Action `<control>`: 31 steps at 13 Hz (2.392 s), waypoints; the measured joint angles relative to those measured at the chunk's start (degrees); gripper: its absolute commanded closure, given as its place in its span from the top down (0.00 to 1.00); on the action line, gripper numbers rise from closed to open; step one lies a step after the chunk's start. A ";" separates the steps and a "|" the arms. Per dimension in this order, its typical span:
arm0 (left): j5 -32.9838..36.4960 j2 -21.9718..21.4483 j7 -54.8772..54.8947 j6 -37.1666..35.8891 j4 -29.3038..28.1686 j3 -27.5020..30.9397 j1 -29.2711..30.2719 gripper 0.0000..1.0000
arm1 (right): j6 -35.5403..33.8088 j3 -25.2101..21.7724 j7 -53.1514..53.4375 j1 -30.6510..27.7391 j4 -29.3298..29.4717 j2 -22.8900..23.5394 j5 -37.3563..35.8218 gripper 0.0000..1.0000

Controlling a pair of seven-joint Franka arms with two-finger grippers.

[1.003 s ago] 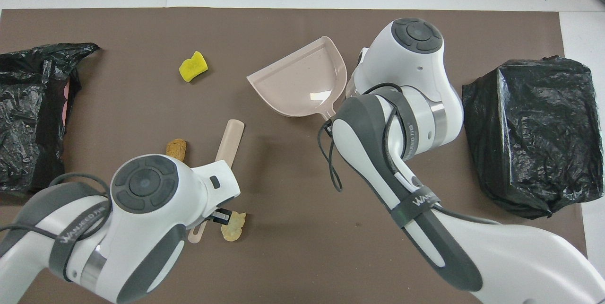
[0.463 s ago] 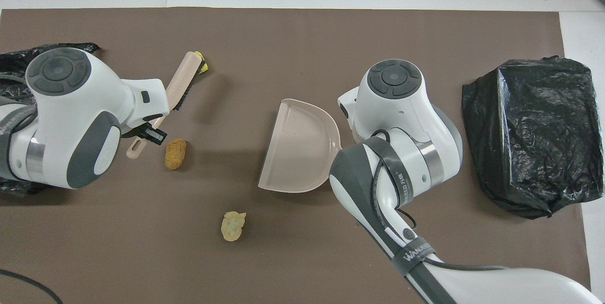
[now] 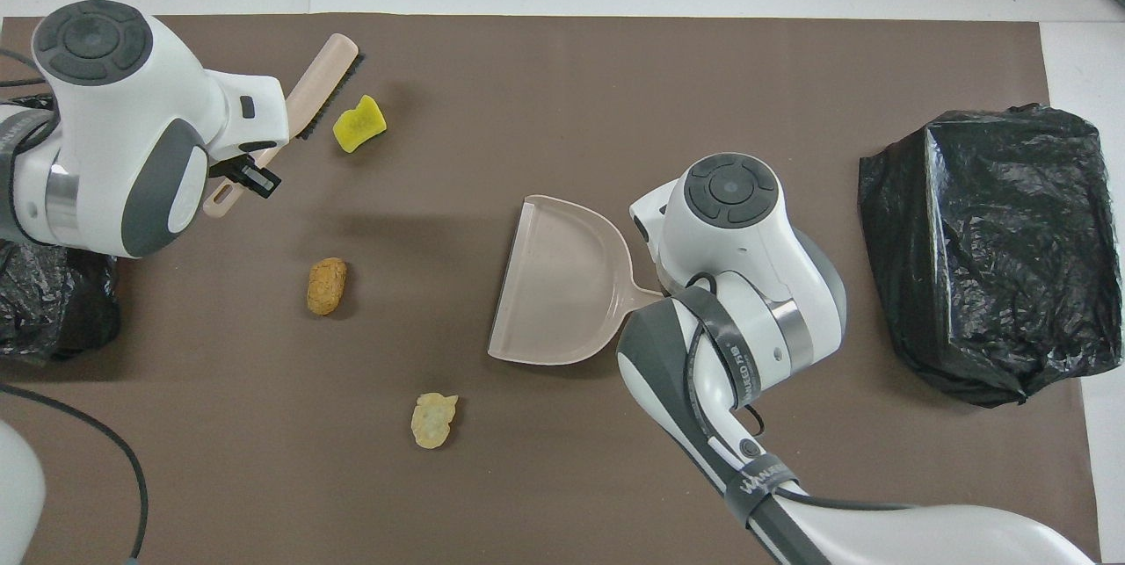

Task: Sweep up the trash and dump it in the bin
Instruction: 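Sweep the yellow sponge into the dustpan with the left gripper's brush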

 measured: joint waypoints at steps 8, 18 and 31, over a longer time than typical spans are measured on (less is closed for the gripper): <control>2.19 10.08 0.74 0.98 7.46 -0.40 2.22 0.00 | 0.03 0.27 7.00 2.83 -2.45 -2.26 -6.79 0.00; 2.58 7.25 1.28 -1.66 1.27 -2.14 -0.22 0.00 | 1.61 0.44 8.54 3.29 -3.86 -2.27 -0.91 0.00; -17.30 -7.67 -5.00 -13.95 -14.92 -2.69 -12.87 0.00 | 1.70 0.29 9.62 4.02 -4.45 -2.28 -0.36 0.00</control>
